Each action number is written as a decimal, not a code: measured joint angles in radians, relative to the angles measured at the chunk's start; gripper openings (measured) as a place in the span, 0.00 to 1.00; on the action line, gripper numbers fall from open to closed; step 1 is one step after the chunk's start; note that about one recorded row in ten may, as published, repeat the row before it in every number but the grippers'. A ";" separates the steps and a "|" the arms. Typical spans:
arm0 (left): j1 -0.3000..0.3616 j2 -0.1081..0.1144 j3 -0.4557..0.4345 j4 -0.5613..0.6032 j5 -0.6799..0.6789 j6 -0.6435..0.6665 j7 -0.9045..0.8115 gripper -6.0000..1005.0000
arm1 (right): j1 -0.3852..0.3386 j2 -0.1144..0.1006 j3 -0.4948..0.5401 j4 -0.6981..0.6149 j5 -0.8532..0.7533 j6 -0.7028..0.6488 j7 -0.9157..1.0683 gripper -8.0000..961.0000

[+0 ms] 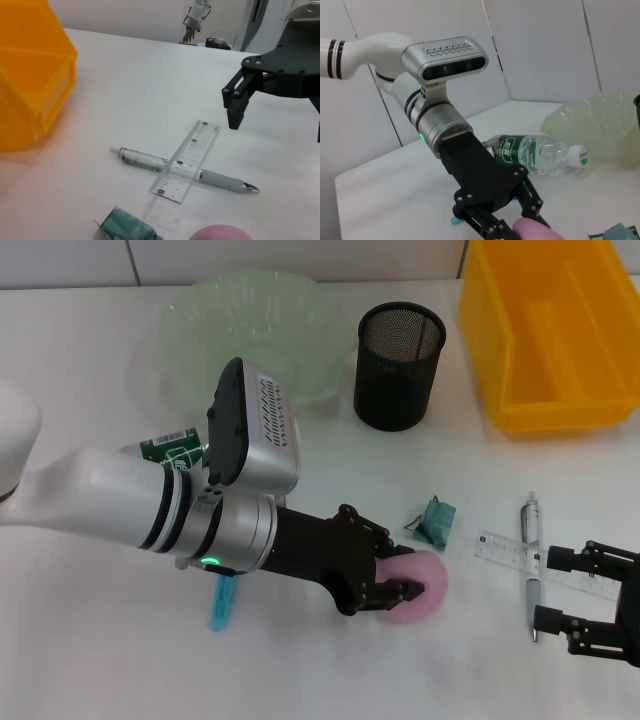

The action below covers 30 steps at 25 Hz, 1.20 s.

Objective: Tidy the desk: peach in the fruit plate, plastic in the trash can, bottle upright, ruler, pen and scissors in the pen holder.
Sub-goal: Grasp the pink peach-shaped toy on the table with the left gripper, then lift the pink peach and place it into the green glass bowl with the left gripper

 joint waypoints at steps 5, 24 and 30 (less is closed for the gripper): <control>0.001 0.000 0.002 0.003 -0.012 0.000 0.000 0.35 | 0.001 0.000 0.000 0.001 0.003 0.000 0.000 0.82; -0.003 0.007 -0.604 0.071 -0.084 0.038 0.016 0.12 | 0.014 0.000 -0.002 0.005 0.005 -0.002 0.000 0.82; -0.105 0.007 -0.619 -0.042 -0.084 -0.280 0.026 0.10 | 0.030 0.009 -0.007 0.006 0.005 -0.010 -0.001 0.82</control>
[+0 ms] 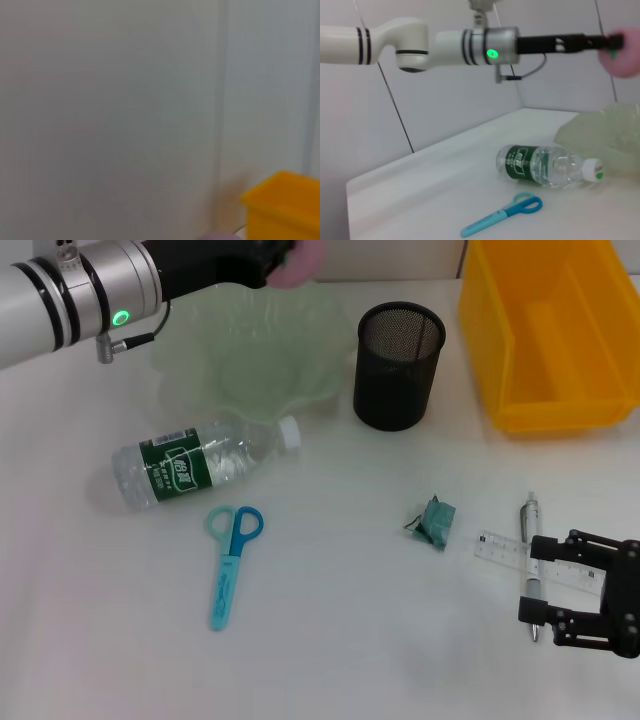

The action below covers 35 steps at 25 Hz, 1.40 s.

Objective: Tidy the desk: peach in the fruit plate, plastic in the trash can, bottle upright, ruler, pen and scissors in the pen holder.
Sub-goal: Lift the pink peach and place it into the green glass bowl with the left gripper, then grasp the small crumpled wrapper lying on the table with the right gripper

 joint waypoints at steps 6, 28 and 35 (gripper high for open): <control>-0.007 -0.007 0.030 -0.033 -0.020 -0.128 0.024 0.31 | 0.007 0.003 -0.003 0.007 0.000 -0.003 0.000 0.82; 0.300 0.053 0.012 -0.010 0.064 0.827 0.148 0.81 | 0.086 -0.030 0.088 -0.116 0.093 0.004 0.257 0.82; 0.303 0.006 0.007 -0.047 0.220 0.820 0.190 0.77 | 0.194 -0.026 -0.151 -0.483 0.014 0.003 0.680 0.82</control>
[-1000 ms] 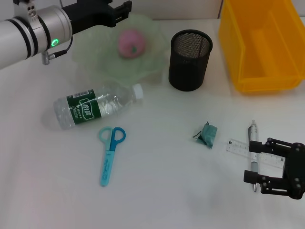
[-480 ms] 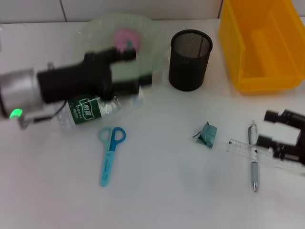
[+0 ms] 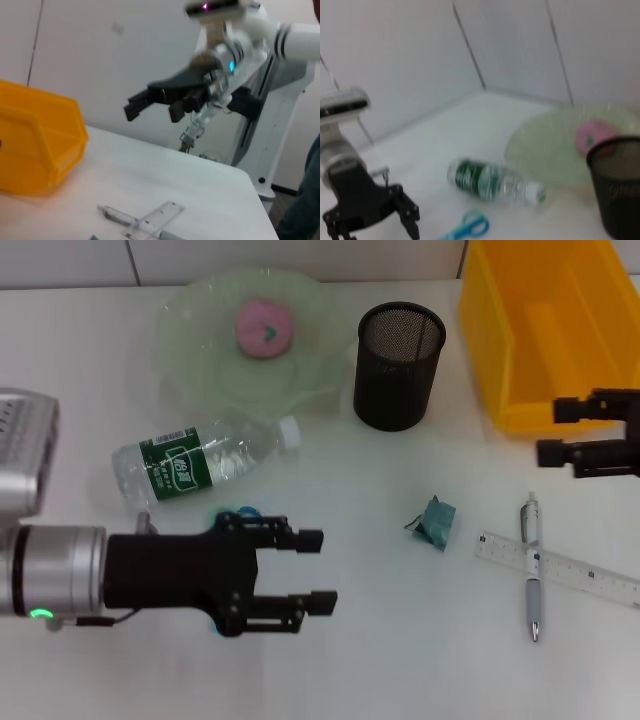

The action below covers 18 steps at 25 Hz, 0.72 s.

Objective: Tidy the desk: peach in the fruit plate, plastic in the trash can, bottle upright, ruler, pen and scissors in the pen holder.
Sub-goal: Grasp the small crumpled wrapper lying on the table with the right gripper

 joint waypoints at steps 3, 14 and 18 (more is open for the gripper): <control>-0.007 -0.002 -0.002 -0.056 0.002 -0.008 0.040 0.74 | 0.055 0.008 -0.139 -0.111 -0.118 0.019 0.142 0.82; -0.009 0.002 -0.016 -0.088 0.002 0.017 0.055 0.68 | 0.179 0.037 -0.570 -0.156 -0.376 0.191 0.368 0.82; -0.003 0.003 -0.016 -0.089 0.002 0.016 0.055 0.68 | 0.181 0.039 -0.664 -0.113 -0.375 0.262 0.385 0.82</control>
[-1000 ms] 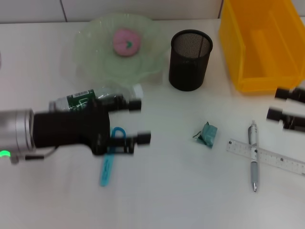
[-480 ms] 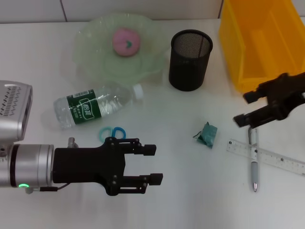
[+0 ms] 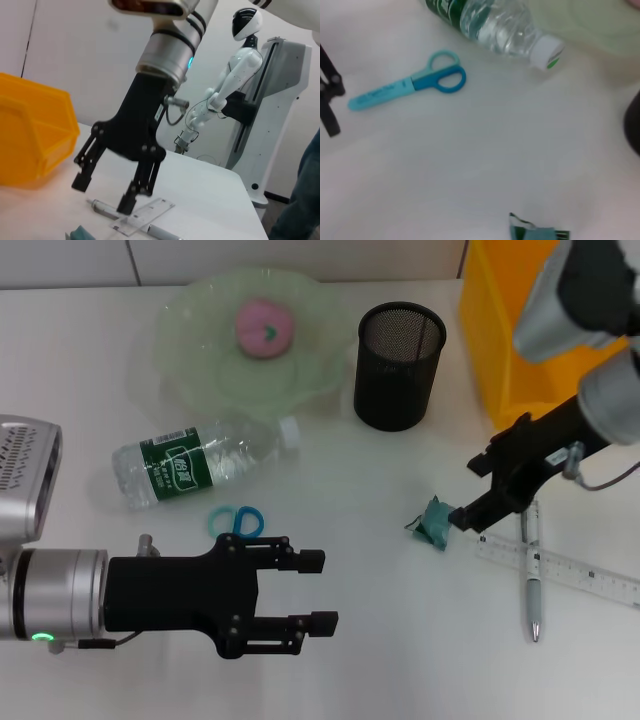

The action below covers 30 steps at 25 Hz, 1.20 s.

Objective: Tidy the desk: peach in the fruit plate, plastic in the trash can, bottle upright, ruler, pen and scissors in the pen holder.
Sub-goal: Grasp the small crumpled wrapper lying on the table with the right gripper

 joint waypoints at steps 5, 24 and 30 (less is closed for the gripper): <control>0.006 0.001 0.003 0.000 0.002 -0.007 0.002 0.68 | 0.000 0.000 -0.100 0.060 0.002 0.092 0.026 0.82; 0.005 -0.004 0.008 -0.027 0.002 -0.039 0.026 0.68 | 0.000 0.003 -0.273 0.143 0.052 0.270 0.059 0.69; 0.005 -0.004 0.008 -0.028 0.002 -0.047 0.028 0.68 | -0.001 0.003 -0.277 0.144 0.052 0.274 0.059 0.52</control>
